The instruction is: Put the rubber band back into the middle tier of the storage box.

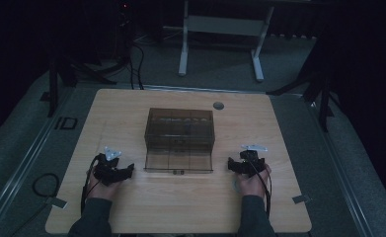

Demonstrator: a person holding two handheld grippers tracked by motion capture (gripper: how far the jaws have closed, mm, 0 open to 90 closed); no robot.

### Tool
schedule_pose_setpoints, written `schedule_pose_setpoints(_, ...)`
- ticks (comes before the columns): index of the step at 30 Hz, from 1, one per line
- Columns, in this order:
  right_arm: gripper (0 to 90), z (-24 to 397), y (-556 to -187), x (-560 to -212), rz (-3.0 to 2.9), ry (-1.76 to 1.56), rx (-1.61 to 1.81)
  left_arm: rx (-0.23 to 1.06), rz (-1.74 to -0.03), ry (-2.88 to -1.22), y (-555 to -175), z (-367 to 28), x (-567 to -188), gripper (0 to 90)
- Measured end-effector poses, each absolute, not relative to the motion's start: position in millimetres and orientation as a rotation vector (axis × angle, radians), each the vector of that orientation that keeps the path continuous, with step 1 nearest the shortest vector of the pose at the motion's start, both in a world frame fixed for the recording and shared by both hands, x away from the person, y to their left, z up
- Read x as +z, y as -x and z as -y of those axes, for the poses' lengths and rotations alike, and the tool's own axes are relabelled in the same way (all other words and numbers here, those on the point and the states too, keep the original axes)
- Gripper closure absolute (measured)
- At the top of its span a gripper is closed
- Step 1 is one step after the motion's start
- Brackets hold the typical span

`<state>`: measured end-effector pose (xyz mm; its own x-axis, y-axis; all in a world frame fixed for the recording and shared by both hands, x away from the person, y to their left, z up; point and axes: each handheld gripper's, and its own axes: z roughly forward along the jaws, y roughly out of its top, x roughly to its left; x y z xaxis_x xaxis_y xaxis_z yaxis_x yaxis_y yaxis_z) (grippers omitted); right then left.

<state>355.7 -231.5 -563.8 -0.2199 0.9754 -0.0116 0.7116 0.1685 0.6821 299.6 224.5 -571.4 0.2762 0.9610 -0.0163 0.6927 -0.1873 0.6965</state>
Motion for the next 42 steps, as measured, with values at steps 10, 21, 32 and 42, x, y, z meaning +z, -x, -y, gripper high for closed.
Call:
schedule_pose_setpoints(10,34.7,242,-362,-555,-1.985,-1.676,0.706,0.582,-1.481,-1.96,-299,-224,-571,26.9)
schedule_pose_setpoints(21,50.6,255,-365,-546,-2.026,-1.735,0.656,0.578,-1.485,-1.96,-299,-224,-571,26.9)
schedule_pose_setpoints(32,59.3,252,-349,-536,-2.108,-1.662,0.669,0.579,-1.487,-1.96,-299,-223,-571,26.9)
schedule_pose_setpoints(42,64.0,243,-339,-532,-2.226,-1.605,0.621,0.579,-1.485,-1.961,-299,-223,-571,26.8)
